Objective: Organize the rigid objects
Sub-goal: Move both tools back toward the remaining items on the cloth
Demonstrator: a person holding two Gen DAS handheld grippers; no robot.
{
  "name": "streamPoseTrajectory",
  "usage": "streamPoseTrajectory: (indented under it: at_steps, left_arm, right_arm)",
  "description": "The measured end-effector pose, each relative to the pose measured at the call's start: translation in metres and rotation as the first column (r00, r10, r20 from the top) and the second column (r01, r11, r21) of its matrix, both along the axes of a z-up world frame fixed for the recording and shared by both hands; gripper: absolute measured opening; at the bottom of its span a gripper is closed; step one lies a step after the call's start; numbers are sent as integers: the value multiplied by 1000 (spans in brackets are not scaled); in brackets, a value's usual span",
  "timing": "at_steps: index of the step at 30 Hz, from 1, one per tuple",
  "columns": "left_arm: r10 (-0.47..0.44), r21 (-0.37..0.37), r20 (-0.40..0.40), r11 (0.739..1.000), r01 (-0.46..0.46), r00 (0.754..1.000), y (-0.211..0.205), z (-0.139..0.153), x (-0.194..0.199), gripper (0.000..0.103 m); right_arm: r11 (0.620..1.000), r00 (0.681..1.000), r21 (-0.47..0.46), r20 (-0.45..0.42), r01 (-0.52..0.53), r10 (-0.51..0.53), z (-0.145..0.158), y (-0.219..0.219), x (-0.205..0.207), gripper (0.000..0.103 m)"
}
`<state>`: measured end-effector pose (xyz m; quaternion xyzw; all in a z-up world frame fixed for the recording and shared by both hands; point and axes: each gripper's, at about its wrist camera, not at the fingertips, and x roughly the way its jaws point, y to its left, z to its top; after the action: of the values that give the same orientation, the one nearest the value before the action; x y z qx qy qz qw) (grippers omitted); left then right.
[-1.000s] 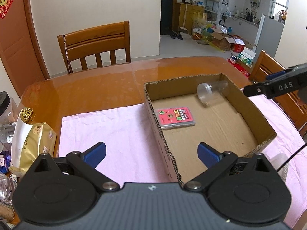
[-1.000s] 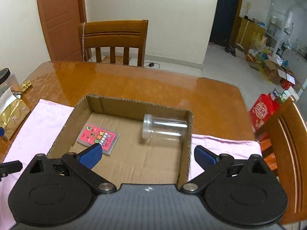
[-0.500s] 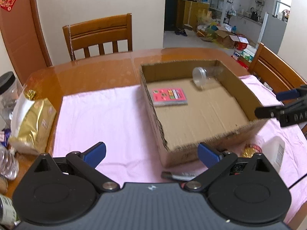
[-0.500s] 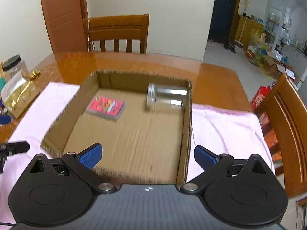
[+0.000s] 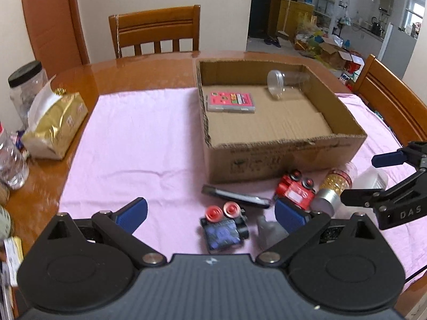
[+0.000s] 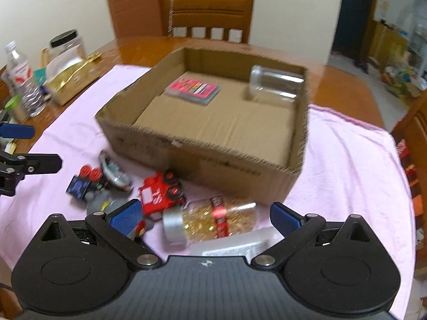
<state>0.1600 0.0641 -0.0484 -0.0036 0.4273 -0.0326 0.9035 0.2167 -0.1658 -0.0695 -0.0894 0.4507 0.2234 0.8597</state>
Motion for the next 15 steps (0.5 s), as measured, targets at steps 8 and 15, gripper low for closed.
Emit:
streamPoseTrajectory:
  at_steps: [8,15]
  left_arm:
    - [7,-8,-15,1000,-7,1000,-19,-7,-12,101]
    - [-28,-4,-16,1000,28,999,-39,-9,-17,101]
  right_arm:
    - [1000,1000,-17,-16,-25,25,2,-16,-20,103]
    - [1000,1000,-30,-31,0,-1,-2,-35,-40,103]
